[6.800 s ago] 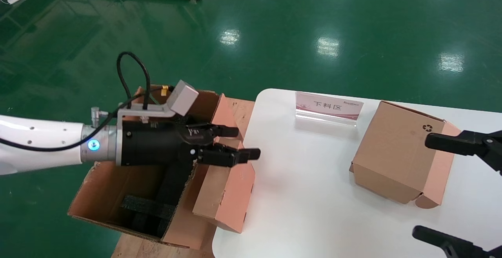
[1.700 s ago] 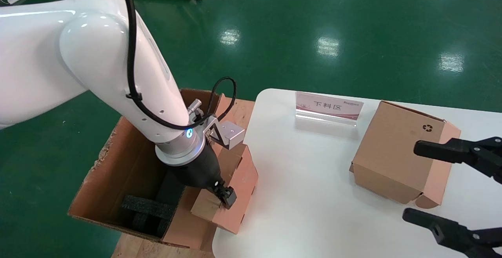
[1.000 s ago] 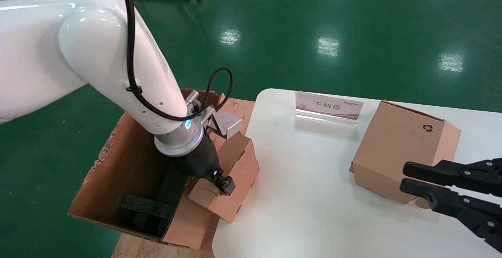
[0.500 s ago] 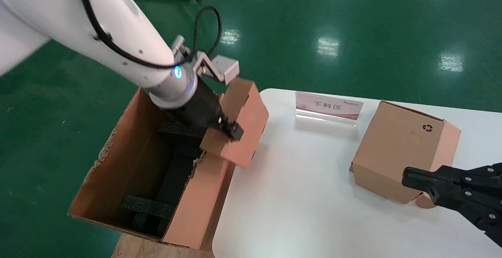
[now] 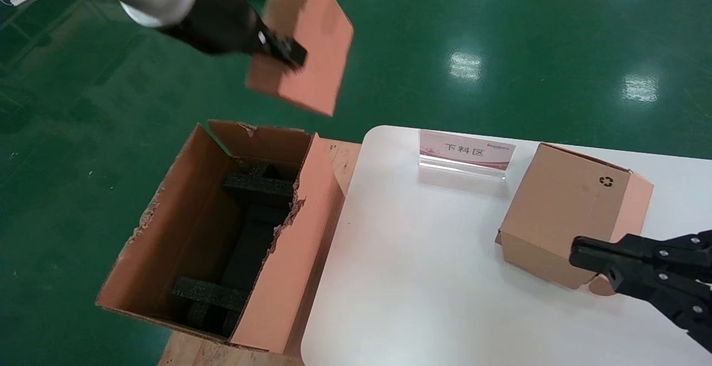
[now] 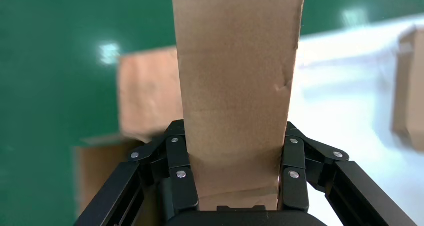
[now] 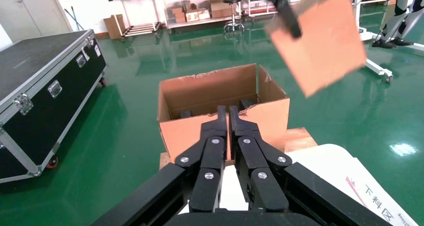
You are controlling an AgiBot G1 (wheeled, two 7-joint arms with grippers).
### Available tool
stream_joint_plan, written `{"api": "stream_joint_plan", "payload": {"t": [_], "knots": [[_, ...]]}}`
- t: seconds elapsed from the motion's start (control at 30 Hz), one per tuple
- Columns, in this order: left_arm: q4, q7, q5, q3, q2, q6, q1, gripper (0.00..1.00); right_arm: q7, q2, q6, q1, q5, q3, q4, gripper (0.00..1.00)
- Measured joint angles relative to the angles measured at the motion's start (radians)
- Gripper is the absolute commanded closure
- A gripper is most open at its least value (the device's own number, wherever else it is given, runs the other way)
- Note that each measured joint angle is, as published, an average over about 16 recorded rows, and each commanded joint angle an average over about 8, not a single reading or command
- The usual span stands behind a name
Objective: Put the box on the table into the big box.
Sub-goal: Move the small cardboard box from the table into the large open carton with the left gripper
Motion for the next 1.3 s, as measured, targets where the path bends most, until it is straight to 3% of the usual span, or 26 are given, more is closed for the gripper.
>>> {"api": "stream_joint_plan", "payload": {"t": [0.37, 0.63, 1.3], "knots": [[-0.009, 0.064, 0.115, -0.024, -0.044, 0.072, -0.111, 1.0, 0.0, 0.0, 0.0, 0.0, 0.0, 0.0, 0.0, 0.0], [0.012, 0.123, 0.137, 0.026, -0.038, 0.178, -0.146, 1.0, 0.0, 0.0, 0.0, 0.0, 0.0, 0.0, 0.0, 0.0], [0.299, 0.288, -0.08, 0.39, 0.098, 0.3, -0.207, 1.0, 0.0, 0.0, 0.0, 0.0, 0.0, 0.0, 0.0, 0.0]]}}
